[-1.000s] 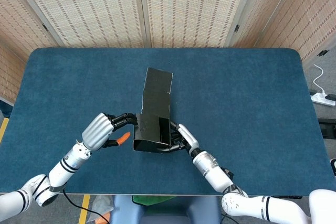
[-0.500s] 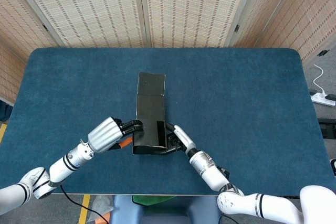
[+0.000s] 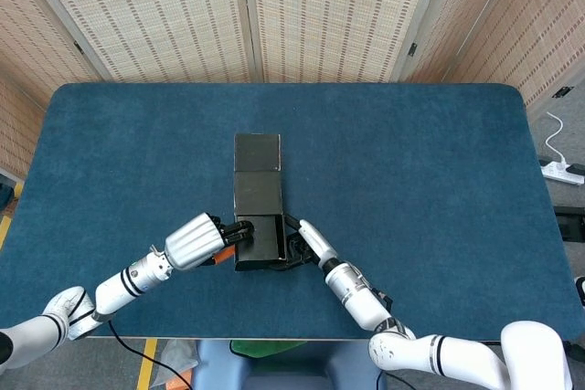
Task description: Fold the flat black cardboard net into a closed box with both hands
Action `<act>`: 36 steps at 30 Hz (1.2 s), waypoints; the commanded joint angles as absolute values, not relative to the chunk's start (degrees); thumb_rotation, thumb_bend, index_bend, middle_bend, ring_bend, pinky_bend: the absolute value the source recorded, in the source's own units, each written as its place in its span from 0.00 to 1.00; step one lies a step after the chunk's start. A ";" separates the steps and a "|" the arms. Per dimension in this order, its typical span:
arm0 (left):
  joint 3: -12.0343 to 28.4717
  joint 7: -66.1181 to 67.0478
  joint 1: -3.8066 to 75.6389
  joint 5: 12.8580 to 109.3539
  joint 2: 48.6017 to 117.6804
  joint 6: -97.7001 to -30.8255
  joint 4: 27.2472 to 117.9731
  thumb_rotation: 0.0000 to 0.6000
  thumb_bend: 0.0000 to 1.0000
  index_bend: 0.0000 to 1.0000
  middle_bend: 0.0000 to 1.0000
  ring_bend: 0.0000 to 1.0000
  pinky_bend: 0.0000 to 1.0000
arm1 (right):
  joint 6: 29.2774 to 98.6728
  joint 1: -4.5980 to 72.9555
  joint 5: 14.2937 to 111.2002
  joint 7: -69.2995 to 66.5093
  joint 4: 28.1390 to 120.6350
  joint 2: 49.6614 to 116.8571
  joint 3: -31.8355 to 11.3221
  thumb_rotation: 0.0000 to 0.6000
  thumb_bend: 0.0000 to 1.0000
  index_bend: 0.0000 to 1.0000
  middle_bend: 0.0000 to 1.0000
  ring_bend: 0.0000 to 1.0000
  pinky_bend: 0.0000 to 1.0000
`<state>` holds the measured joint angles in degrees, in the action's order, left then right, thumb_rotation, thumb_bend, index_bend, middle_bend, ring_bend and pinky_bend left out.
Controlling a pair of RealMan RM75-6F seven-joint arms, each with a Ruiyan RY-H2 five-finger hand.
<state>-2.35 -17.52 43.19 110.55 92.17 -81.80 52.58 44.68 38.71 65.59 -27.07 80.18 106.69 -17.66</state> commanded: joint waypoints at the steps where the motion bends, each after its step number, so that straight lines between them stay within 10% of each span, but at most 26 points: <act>1: -3.19 -18.62 43.63 110.37 94.49 -81.54 49.56 1.00 0.41 0.42 0.42 0.86 0.85 | 44.81 39.23 66.17 -26.89 77.94 108.09 -17.26 1.00 0.21 0.53 0.56 0.75 1.00; 18: -6.75 -17.77 45.26 110.01 102.06 -79.16 35.69 1.00 0.41 0.41 0.41 0.85 0.84 | 43.10 40.51 66.64 -28.68 68.20 112.78 -16.91 1.00 0.21 0.53 0.55 0.75 1.00; 36: -9.28 -7.10 47.74 109.12 97.54 -71.07 45.06 1.00 0.42 0.39 0.39 0.83 0.82 | 42.94 39.80 68.20 -29.76 65.85 113.97 -15.91 1.00 0.21 0.53 0.55 0.75 1.00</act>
<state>-9.05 -7.86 47.39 109.08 97.97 -71.67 44.42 42.93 39.81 68.19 -29.74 65.83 113.96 -15.92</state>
